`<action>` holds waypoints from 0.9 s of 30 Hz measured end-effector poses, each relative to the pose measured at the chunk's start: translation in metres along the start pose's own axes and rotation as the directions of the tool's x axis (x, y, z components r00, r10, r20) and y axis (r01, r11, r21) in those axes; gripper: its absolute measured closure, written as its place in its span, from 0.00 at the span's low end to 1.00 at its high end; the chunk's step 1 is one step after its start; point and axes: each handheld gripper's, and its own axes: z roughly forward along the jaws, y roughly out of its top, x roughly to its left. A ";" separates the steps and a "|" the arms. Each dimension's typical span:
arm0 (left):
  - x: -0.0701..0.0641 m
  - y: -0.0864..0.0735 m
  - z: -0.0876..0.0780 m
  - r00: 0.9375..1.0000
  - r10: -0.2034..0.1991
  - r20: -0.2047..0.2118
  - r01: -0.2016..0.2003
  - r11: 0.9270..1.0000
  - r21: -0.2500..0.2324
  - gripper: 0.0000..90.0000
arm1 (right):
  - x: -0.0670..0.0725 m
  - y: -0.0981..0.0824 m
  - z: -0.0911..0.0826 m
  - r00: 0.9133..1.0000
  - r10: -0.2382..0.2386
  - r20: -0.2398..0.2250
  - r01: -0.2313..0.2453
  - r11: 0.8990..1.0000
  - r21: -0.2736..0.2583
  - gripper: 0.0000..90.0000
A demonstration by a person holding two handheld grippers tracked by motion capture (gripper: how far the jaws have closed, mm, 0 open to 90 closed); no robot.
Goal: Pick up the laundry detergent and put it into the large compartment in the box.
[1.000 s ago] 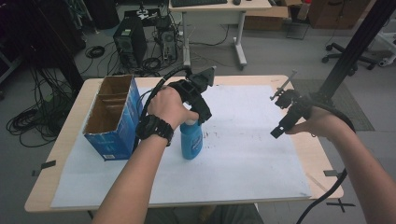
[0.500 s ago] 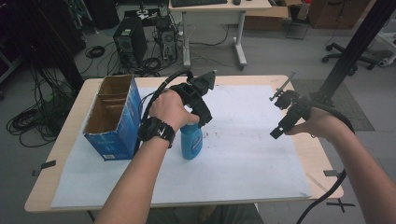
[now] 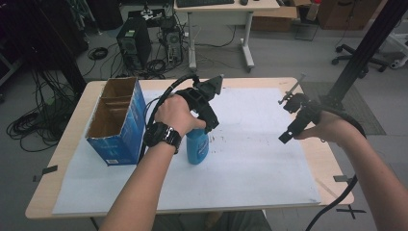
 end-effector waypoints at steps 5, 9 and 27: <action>0.000 0.001 0.004 1.000 -0.007 -0.001 0.007 1.000 0.003 0.01 | 0.000 -0.001 0.002 1.000 0.001 -0.002 -0.001 1.000 0.001 0.15; -0.002 0.001 0.011 1.000 -0.001 0.003 0.001 1.000 0.015 0.01 | 0.000 -0.002 0.003 1.000 0.003 -0.003 -0.003 1.000 0.003 0.15; -0.009 0.003 0.035 1.000 -0.005 -0.006 0.006 0.999 0.048 0.01 | -0.001 -0.001 0.007 1.000 -0.002 -0.009 0.002 1.000 0.002 0.15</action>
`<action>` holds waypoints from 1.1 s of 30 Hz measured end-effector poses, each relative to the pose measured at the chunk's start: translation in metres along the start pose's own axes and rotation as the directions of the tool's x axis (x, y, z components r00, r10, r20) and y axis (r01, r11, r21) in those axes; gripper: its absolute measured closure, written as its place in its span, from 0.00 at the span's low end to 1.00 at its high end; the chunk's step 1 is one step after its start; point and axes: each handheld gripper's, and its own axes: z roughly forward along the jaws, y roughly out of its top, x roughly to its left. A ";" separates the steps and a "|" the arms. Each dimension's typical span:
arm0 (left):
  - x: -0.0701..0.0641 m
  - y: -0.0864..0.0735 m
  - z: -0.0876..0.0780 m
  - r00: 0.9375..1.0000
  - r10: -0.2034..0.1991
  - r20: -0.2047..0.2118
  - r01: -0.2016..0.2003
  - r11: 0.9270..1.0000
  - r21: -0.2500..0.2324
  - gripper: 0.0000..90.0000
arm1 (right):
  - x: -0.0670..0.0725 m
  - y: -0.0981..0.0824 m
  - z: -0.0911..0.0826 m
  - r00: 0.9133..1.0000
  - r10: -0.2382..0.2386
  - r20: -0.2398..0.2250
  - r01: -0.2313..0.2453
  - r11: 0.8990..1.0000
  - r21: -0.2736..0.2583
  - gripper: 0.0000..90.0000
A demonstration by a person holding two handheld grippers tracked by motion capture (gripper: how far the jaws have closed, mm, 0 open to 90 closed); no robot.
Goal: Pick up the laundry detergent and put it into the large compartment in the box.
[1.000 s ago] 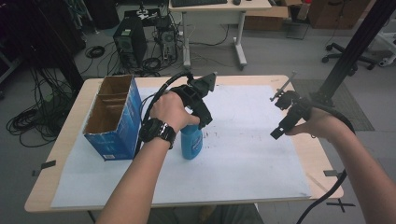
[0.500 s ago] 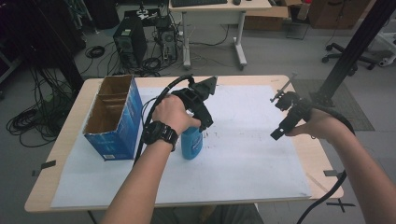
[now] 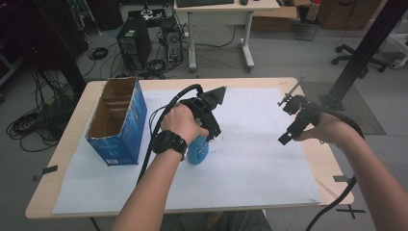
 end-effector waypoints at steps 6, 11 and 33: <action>0.000 -0.001 0.005 1.000 0.003 -0.001 -0.003 1.000 0.008 0.02 | 0.001 0.001 0.002 1.000 -0.002 -0.002 0.002 1.000 0.000 0.15; 0.001 -0.001 0.006 1.000 -0.003 0.003 0.003 1.000 0.005 0.02 | 0.001 0.000 0.002 1.000 -0.001 -0.001 0.001 1.000 -0.001 0.15; 0.000 0.000 0.009 0.999 -0.032 0.009 0.032 0.999 0.012 0.22 | 0.001 -0.001 0.006 1.000 0.005 -0.010 -0.005 1.000 -0.004 0.15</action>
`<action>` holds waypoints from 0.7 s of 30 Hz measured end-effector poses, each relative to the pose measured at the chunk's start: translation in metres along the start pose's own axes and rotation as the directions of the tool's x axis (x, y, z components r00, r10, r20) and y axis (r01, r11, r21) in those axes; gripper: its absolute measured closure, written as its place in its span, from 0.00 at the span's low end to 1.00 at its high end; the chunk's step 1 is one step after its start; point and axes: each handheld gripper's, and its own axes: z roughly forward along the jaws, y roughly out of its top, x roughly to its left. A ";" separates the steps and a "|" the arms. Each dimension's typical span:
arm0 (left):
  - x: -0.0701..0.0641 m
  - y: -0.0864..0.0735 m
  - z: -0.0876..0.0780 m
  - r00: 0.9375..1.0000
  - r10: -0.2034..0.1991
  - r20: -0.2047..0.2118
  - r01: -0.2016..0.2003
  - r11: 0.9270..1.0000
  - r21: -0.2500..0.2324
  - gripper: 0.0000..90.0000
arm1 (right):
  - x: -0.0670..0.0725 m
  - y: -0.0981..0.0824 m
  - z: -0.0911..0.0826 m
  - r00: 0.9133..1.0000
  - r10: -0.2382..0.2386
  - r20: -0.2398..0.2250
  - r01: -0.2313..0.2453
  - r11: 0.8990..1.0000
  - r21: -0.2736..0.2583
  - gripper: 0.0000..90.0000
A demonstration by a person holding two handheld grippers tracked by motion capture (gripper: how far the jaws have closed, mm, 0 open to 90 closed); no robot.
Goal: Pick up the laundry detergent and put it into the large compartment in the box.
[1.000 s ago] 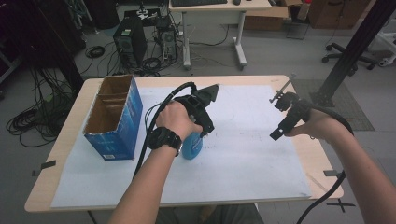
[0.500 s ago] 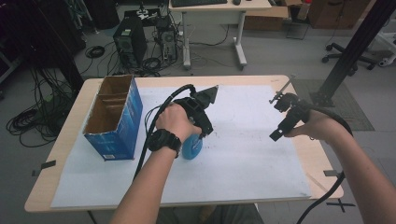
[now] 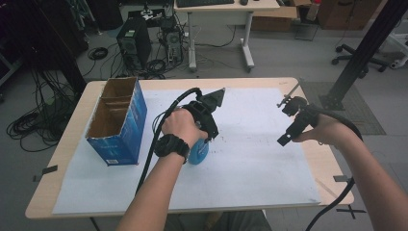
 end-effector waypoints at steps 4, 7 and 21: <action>0.002 0.000 0.000 1.000 -0.020 0.018 0.020 1.000 -0.006 0.27 | -0.001 -0.001 0.000 1.000 0.003 0.002 -0.003 1.000 -0.002 0.15; 0.003 0.001 0.000 0.999 -0.032 0.037 0.032 0.999 0.001 0.32 | -0.002 -0.002 0.000 1.000 0.004 0.002 -0.004 1.000 -0.003 0.15; 0.005 0.000 0.000 0.997 -0.052 0.049 0.052 0.999 -0.009 0.41 | -0.002 -0.002 -0.001 1.000 0.000 0.003 0.000 1.000 -0.004 0.15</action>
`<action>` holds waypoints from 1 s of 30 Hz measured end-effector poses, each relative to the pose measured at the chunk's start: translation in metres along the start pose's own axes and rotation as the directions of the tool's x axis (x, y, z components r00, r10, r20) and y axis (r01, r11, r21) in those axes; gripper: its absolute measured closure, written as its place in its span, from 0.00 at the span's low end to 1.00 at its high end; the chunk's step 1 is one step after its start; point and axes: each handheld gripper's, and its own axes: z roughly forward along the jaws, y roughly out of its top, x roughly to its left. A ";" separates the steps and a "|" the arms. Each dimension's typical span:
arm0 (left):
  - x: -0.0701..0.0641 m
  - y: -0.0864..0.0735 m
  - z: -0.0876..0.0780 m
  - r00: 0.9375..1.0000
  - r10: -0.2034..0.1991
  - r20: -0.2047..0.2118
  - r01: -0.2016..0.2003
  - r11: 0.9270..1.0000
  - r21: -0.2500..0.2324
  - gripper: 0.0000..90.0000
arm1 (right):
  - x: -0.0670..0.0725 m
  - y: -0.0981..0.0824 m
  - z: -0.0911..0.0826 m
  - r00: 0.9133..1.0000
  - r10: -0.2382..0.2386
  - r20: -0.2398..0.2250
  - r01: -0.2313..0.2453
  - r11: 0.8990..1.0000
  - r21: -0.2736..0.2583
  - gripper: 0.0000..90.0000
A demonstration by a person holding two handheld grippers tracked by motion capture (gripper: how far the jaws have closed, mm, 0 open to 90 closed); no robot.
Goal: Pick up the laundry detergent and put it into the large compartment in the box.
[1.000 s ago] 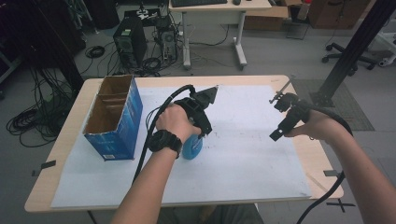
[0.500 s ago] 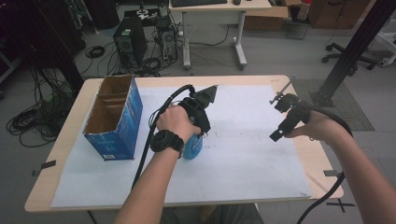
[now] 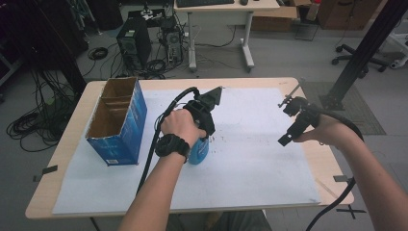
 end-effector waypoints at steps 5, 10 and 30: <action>0.000 0.000 -0.001 1.000 0.023 0.001 -0.023 1.000 0.011 0.42 | 0.001 0.000 -0.001 1.000 0.004 0.001 -0.004 1.000 -0.001 0.15; -0.001 0.000 -0.001 0.999 0.054 0.003 -0.054 0.999 0.002 0.42 | 0.000 0.001 -0.001 1.000 0.000 0.005 0.000 1.000 -0.001 0.15; 0.007 -0.007 -0.020 0.997 0.083 0.005 -0.083 0.997 0.000 0.42 | 0.002 0.005 -0.003 1.000 -0.012 0.008 0.012 1.000 0.004 0.15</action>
